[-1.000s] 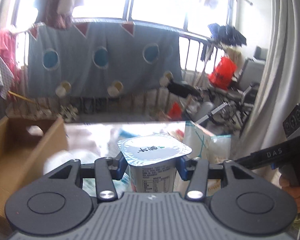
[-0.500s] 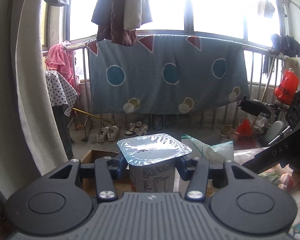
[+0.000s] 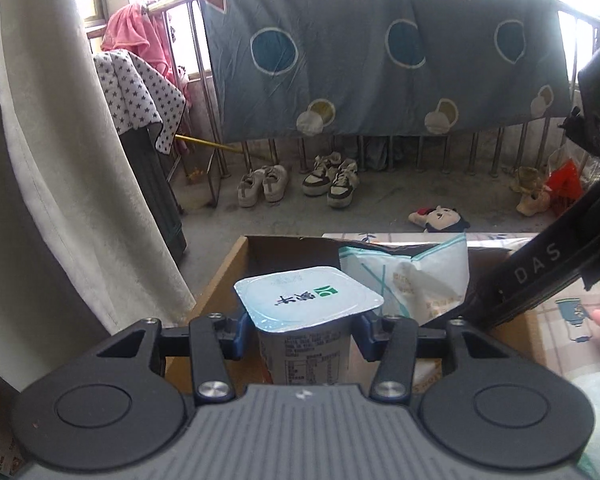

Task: Organize soft objects
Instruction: 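Carry the yogurt cup and snack bag with both grippers into the cardboard box, then open both grippers to release the items and withdraw toward the bed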

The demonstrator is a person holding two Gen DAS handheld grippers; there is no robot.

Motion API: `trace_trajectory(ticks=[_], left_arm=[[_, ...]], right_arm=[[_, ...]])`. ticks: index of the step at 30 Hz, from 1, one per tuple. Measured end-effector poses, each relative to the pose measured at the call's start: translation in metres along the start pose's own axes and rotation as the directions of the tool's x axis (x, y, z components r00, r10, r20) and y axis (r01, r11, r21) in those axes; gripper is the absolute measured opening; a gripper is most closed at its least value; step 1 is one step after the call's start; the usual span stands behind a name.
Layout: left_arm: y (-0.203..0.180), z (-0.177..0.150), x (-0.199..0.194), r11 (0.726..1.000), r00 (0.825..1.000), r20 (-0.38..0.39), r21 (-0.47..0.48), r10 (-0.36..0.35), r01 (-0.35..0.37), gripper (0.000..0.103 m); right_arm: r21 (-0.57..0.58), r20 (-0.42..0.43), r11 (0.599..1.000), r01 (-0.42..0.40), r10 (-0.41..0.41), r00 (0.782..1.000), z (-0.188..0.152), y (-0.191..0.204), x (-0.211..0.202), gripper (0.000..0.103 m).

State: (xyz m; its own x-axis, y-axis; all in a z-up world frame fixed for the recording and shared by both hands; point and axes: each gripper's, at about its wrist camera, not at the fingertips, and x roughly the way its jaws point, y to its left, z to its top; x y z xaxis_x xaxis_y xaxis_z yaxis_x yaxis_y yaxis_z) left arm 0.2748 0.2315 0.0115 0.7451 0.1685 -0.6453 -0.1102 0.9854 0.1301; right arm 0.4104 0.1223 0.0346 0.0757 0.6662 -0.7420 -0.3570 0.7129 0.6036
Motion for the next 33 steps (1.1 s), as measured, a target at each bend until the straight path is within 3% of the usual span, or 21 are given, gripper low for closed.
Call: trace_trajectory(ticks=[8,11,16,19,30,32,33], left_arm=[[0.001,0.0,0.064,0.998,0.994,-0.1,0.058,0.041,-0.035,0.051],[0.002,-0.001,0.076,0.997,0.993,-0.103,0.05,0.056,-0.051,0.051],[-0.001,-0.005,0.098,0.992,0.985,-0.131,0.069,0.115,-0.106,0.06],[-0.002,-0.005,0.1,0.987,0.981,-0.129,0.092,0.145,-0.134,0.066],[-0.001,-0.002,0.087,0.989,0.977,-0.157,0.053,0.145,-0.139,0.076],[-0.003,-0.003,0.083,0.989,0.978,-0.155,0.055,0.142,-0.135,0.08],[-0.004,-0.003,0.08,0.989,0.978,-0.152,0.055,0.142,-0.135,0.081]], right_arm=[[0.032,-0.035,0.994,0.1,-0.099,0.995,0.027,-0.019,0.053,0.027],[0.048,-0.032,0.992,0.114,-0.112,0.993,0.036,-0.024,0.067,0.028],[0.112,-0.04,0.987,0.116,-0.112,0.993,0.046,-0.043,0.089,0.031],[0.144,-0.05,0.982,0.123,-0.117,0.992,0.046,-0.052,0.099,0.031],[0.242,-0.034,0.963,0.116,-0.112,0.993,0.048,-0.068,0.118,0.032],[0.231,-0.025,0.966,0.117,-0.114,0.993,0.046,-0.065,0.115,0.038],[0.219,-0.014,0.968,0.125,-0.125,0.992,0.046,-0.062,0.111,0.047]])
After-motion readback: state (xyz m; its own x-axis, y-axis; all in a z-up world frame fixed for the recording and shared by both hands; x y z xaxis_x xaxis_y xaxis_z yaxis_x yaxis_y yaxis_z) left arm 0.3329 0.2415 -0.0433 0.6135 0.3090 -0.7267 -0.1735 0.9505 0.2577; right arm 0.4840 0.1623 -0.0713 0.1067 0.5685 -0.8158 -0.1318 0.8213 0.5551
